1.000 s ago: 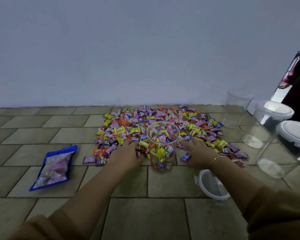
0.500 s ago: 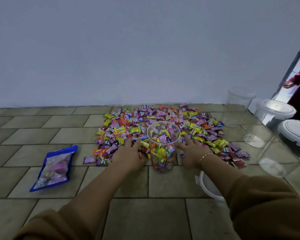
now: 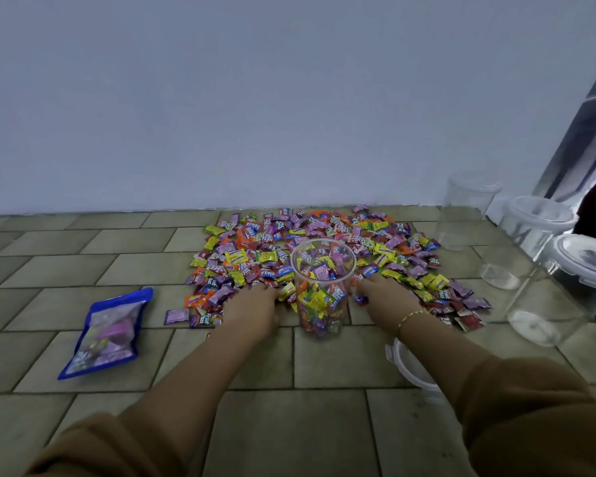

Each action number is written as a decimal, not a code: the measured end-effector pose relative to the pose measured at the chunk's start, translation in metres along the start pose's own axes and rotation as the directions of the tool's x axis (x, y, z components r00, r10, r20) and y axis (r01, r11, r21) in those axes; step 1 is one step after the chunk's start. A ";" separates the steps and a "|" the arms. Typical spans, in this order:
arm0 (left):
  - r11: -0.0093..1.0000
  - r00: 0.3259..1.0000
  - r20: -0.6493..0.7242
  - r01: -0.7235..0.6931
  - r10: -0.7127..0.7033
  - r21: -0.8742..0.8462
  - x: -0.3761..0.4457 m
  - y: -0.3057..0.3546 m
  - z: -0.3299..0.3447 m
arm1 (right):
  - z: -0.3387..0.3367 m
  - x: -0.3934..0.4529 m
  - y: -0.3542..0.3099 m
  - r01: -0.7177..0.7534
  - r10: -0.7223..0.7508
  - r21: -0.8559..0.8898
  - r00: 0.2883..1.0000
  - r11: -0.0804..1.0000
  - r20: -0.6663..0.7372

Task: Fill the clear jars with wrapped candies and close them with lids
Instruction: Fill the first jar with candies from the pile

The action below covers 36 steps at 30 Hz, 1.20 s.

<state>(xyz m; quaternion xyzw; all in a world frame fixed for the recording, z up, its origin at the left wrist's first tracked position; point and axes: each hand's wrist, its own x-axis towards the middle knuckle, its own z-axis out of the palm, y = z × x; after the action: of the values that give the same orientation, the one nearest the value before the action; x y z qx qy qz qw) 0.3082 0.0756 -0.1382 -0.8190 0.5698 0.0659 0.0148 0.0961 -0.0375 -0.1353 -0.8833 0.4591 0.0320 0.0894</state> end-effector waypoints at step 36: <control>0.277 0.906 -0.387 -0.332 -0.173 -0.902 -0.039 0.030 -0.099 | -0.122 -0.048 -0.046 0.279 -0.178 0.509 0.955 0.814 -0.239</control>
<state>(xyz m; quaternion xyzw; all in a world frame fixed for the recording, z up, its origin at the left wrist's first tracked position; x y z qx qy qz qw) 0.2756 0.0911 -0.0341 -0.6244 0.4452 0.2206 -0.6027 0.1028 0.0045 -0.0023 -0.8707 0.3456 -0.1888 0.2946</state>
